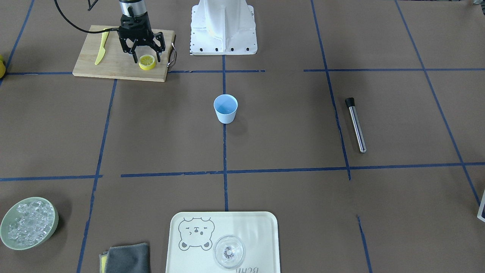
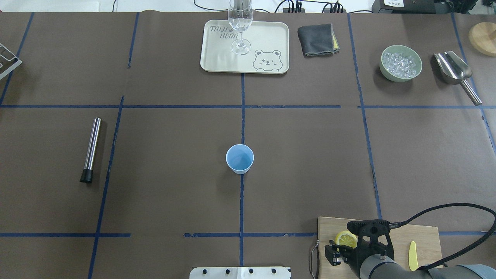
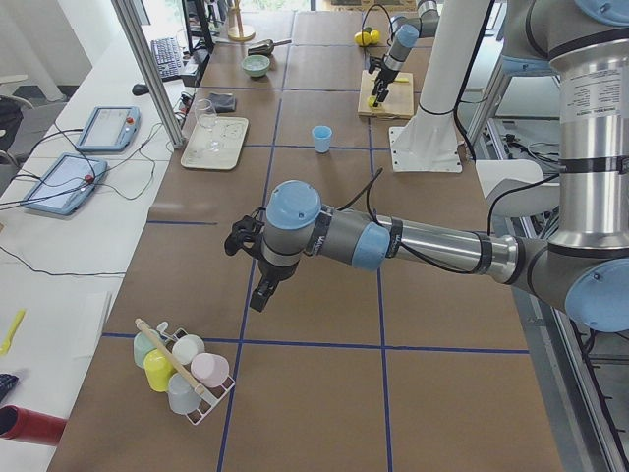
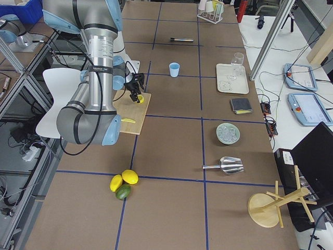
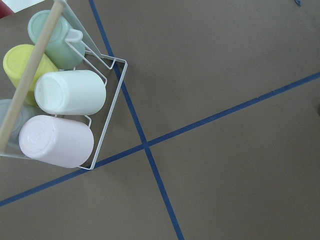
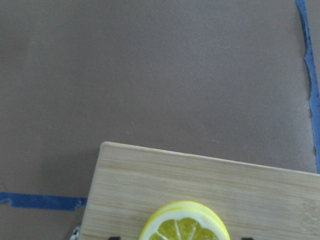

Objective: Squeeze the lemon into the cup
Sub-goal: 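Lift the lemon slice with the right gripper and carry it toward the cup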

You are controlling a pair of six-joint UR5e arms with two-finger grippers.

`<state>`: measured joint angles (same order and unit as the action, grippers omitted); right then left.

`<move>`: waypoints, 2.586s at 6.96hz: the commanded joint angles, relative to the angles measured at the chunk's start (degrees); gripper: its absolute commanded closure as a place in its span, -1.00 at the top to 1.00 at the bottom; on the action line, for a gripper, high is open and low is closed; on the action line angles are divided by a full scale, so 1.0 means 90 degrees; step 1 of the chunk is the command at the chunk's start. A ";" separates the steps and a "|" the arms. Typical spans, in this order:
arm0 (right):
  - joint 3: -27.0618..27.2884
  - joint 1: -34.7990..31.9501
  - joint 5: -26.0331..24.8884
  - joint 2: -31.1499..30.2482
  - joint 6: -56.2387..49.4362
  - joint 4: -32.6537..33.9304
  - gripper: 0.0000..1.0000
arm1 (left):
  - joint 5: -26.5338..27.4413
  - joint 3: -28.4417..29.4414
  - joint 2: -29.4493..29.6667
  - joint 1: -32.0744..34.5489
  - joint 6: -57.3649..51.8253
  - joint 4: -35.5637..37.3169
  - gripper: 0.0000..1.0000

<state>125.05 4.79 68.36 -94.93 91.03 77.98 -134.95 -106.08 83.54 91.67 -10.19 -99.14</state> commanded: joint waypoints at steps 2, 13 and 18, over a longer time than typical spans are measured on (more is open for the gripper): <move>0.0002 -0.0004 0.0022 0.0001 0.0002 -0.0002 0.21 | 0.0004 0.0000 0.0005 0.0000 0.0000 0.0000 1.00; 0.0656 -0.2003 0.1688 0.0563 -0.0524 0.0648 -1.00 | 0.0033 0.0029 0.0014 -0.0010 0.0010 0.0000 1.00; -0.0101 -0.3206 0.2647 0.4048 -0.1443 0.3464 -1.00 | 0.0033 0.0048 0.0210 -0.0049 0.0010 0.0010 1.00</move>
<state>127.83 -22.05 90.32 -65.11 78.78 106.28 -134.69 -105.72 85.44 91.24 -10.11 -99.09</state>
